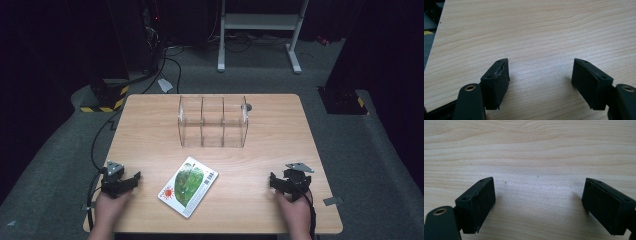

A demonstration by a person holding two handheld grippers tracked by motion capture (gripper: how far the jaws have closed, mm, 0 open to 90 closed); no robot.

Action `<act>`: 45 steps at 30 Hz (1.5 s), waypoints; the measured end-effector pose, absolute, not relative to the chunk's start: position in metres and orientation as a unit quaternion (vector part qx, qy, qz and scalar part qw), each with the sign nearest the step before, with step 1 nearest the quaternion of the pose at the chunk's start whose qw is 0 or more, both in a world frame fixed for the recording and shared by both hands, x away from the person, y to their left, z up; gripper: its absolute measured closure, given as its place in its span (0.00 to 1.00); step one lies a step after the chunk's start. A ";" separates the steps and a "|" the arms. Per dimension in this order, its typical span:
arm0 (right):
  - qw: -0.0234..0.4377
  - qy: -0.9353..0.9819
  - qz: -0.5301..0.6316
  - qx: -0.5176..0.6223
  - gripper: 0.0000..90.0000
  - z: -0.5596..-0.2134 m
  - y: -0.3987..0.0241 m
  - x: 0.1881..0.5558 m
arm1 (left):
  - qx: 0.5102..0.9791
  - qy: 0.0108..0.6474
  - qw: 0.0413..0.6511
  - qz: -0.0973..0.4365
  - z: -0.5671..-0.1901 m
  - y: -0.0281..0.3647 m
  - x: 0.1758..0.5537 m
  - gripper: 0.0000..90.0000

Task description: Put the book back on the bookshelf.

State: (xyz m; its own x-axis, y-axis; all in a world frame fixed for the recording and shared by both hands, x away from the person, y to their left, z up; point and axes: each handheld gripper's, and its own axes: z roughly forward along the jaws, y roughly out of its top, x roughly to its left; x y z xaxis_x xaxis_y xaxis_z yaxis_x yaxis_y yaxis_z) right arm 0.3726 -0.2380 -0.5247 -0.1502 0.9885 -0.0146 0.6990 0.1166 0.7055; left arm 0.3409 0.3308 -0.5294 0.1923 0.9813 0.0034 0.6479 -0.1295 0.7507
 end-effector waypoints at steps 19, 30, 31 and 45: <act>0.251 0.729 0.333 0.543 0.32 -0.518 -0.227 0.352 | 0.724 0.550 0.346 0.232 -0.524 0.317 0.334 0.36; 0.234 0.731 0.375 0.520 0.38 -0.510 -0.205 0.338 | 0.764 0.483 0.363 0.227 -0.509 0.283 0.314 0.32; 0.233 0.733 0.377 0.516 0.39 -0.509 -0.203 0.339 | 0.767 0.479 0.361 0.228 -0.510 0.281 0.312 0.31; 0.221 0.742 0.387 0.500 0.44 -0.509 -0.172 0.355 | 0.797 0.448 0.354 0.197 -0.515 0.276 0.290 0.33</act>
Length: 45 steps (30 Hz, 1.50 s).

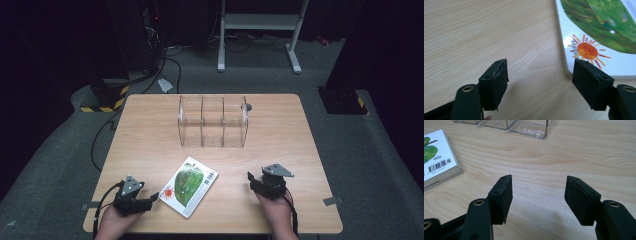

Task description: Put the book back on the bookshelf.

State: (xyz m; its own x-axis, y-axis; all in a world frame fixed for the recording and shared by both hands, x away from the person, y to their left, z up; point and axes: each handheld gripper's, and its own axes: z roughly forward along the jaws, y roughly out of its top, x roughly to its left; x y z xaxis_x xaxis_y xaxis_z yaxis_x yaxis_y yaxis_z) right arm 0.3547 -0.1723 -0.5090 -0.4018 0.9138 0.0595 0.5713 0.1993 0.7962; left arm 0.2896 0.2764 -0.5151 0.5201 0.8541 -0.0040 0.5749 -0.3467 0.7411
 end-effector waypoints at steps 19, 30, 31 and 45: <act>0.220 0.747 0.373 0.504 0.44 -0.512 -0.165 0.361 | 0.829 0.398 0.352 0.176 -0.523 0.258 0.281 0.41; 0.226 0.748 0.366 0.506 0.44 -0.513 -0.170 0.349 | 0.808 0.430 0.352 0.194 -0.525 0.255 0.299 0.44; 0.226 0.747 0.366 0.506 0.44 -0.513 -0.170 0.348 | 0.807 0.433 0.351 0.195 -0.525 0.254 0.301 0.44; 0.233 0.745 0.369 0.504 0.43 -0.515 -0.174 0.324 | 0.778 0.477 0.345 0.218 -0.525 0.240 0.331 0.48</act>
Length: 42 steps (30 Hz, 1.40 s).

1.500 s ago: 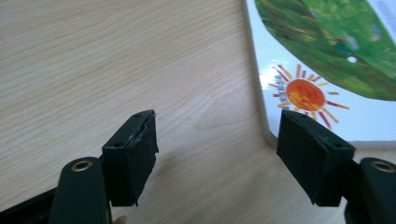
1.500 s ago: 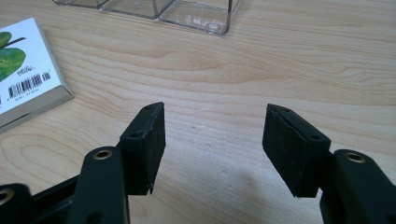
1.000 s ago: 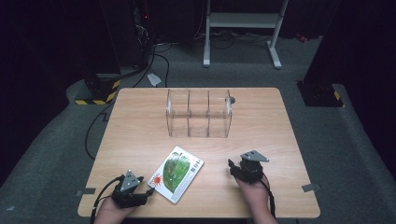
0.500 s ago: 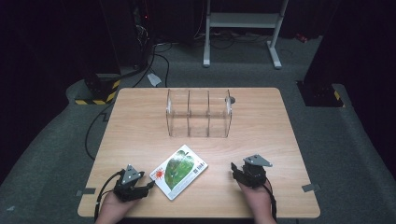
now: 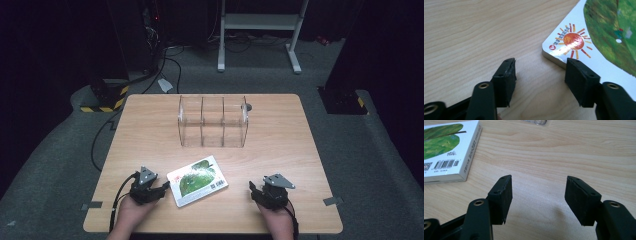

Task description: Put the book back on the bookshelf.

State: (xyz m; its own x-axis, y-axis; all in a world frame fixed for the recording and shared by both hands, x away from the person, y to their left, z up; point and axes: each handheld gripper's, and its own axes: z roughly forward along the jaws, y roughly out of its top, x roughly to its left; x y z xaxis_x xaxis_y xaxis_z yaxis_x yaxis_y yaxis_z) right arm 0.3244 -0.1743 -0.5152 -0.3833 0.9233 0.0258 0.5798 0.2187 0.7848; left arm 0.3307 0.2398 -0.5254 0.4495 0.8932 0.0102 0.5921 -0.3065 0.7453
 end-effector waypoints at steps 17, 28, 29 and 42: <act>0.246 0.743 0.385 0.488 0.48 -0.508 -0.171 0.317 | 0.742 0.508 0.365 0.242 -0.515 0.248 0.326 0.53; 0.232 0.756 0.392 0.471 0.49 -0.506 -0.149 0.326 | 0.766 0.464 0.373 0.242 -0.511 0.230 0.315 0.50; 0.231 0.755 0.394 0.470 0.48 -0.505 -0.145 0.325 | 0.767 0.461 0.381 0.231 -0.511 0.228 0.315 0.50; 0.200 0.782 0.397 0.438 0.42 -0.506 -0.101 0.333 | 0.773 0.463 0.393 0.186 -0.518 0.205 0.314 0.47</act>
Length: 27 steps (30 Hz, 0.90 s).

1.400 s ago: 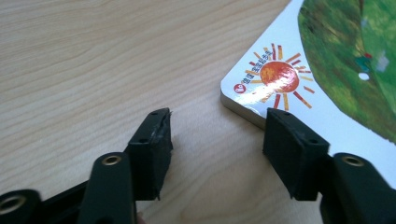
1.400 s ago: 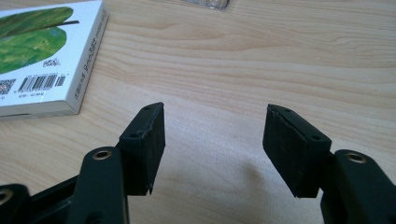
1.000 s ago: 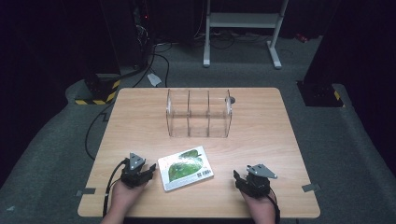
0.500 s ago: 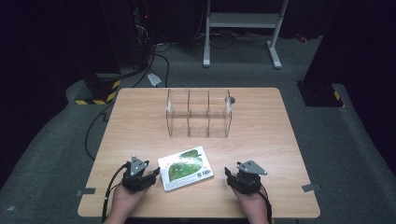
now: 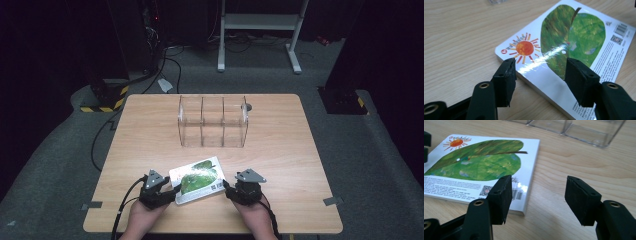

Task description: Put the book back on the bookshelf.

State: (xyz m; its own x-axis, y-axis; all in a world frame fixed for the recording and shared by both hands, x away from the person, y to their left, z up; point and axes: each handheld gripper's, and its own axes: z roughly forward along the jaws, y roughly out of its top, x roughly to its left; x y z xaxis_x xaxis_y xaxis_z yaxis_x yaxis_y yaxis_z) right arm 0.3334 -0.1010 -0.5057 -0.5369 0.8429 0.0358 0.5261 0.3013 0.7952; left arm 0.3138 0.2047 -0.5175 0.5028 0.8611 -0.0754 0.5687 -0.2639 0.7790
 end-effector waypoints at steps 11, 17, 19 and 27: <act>0.165 0.807 0.383 0.417 0.39 -0.516 -0.079 0.328 | 0.772 0.465 0.392 0.183 -0.522 0.195 0.319 0.43; 0.162 0.809 0.382 0.417 0.38 -0.516 -0.083 0.323 | 0.775 0.455 0.401 0.178 -0.523 0.190 0.332 0.43; 0.161 0.808 0.381 0.419 0.38 -0.516 -0.083 0.320 | 0.772 0.460 0.400 0.179 -0.523 0.188 0.336 0.45; 0.154 0.808 0.380 0.423 0.35 -0.518 -0.084 0.315 | 0.756 0.495 0.397 0.159 -0.523 0.189 0.334 0.40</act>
State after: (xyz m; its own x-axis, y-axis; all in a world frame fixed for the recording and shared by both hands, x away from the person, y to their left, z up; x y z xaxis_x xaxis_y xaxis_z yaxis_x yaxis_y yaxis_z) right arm 0.3146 -0.0839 -0.5178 -0.5948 0.8006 0.0720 0.5659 0.3535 0.7449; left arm 0.3340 0.1889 -0.5233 0.4589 0.8752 -0.1529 0.6224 -0.1939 0.7583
